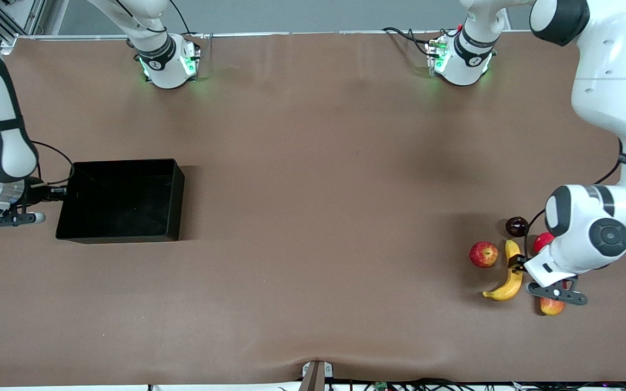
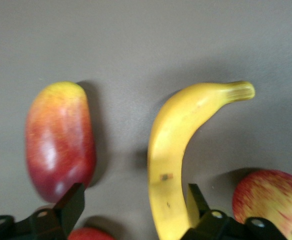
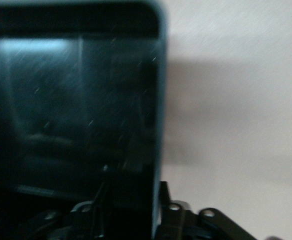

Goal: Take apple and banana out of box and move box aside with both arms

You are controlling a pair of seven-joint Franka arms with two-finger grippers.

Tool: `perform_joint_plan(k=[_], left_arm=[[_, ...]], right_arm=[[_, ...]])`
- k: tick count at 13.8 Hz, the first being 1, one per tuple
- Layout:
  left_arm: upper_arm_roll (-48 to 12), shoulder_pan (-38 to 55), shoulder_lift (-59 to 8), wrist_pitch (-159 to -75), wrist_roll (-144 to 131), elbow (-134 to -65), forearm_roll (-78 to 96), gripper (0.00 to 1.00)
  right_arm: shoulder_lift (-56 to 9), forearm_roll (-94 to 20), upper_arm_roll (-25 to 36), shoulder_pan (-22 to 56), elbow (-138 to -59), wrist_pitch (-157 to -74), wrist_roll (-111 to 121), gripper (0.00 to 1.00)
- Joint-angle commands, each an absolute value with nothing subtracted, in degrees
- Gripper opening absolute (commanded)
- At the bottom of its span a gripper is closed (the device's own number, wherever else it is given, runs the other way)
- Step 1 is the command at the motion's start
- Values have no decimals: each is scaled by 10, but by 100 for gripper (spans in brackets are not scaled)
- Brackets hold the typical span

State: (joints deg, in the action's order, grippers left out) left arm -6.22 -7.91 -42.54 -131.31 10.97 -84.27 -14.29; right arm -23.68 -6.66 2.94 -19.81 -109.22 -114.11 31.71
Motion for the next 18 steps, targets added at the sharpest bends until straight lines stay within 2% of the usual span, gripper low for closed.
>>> perform_joint_plan(k=[1,5,8,13,14,16,18], left_arm=[[-67,-79,-377,-1272,115,-857,-134,100],[-66,-76,-343,-1210,113,-836,-97,100],[-67,-76,-310,-1180,112,-833,-96,100],[-66,-75,-230,-1105,57,-833,-57,100],[-66,-73,-215,-1088,27,-833,-58,100],[-77,-76,-185,-1062,6,-834,-57,100],[-83,-78,-162,-1042,6,-832,-57,100]], right_arm=[[-257,-55,20,-214,-1026,-1068,335,100],[-262,40,20,-212,-952,-1059,367,100],[-265,76,19,-185,-890,-1002,367,100],[-258,40,-11,-164,-734,-775,368,100],[-256,26,-19,-162,-723,-744,367,100],[-216,-88,-14,-173,-723,-687,372,100],[-176,-111,-18,-163,-727,-675,363,100]])
